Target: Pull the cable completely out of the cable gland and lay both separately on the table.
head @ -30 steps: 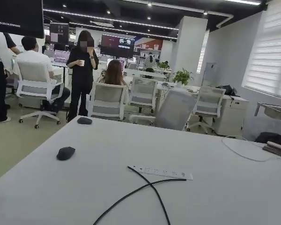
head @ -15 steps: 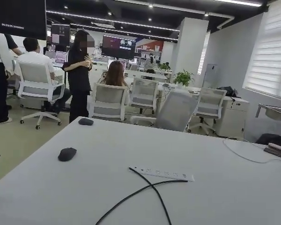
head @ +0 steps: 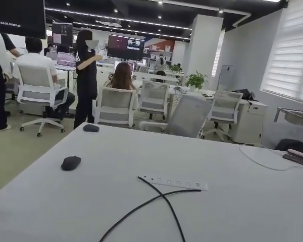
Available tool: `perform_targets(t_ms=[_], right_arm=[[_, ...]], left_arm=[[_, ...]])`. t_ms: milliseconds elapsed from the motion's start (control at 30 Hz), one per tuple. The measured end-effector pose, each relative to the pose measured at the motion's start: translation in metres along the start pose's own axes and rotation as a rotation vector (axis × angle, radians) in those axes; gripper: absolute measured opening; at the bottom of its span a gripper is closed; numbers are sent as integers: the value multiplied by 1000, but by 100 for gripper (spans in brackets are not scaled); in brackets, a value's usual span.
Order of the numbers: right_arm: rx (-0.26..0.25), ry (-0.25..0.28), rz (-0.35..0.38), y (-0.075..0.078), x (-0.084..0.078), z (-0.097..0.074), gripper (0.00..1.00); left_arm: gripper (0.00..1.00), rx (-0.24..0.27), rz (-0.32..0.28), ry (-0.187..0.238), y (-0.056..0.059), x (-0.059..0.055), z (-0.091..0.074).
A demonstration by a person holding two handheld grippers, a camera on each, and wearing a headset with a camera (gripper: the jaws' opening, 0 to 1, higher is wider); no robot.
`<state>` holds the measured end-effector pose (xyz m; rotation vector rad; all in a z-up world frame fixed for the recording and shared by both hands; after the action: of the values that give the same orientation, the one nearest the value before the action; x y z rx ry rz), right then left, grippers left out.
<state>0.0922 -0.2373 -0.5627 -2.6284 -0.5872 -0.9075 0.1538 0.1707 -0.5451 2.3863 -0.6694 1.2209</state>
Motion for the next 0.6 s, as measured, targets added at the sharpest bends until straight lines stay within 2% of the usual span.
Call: perform_targets(t_ms=[367,600], right_arm=[[29,2,7,-7,-3,6,53],[33,-22,-5,-9,-7,7,52]], left_arm=[[40,-22,13,-35,3,-5,0],[40,-21,13,-53,2,-11,0]])
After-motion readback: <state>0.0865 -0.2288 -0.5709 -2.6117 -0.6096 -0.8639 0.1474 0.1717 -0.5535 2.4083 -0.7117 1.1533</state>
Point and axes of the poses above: the centre of the closed fingertips' face, and the gripper's own axes: z roughly forward along the fingers, y roughly to its right, x roughly out of its top, the point moved 10 cm from there along -z, roughly backward along the fingers, and after that the axes turned 5 degrees about x, right-handed, at the moved point
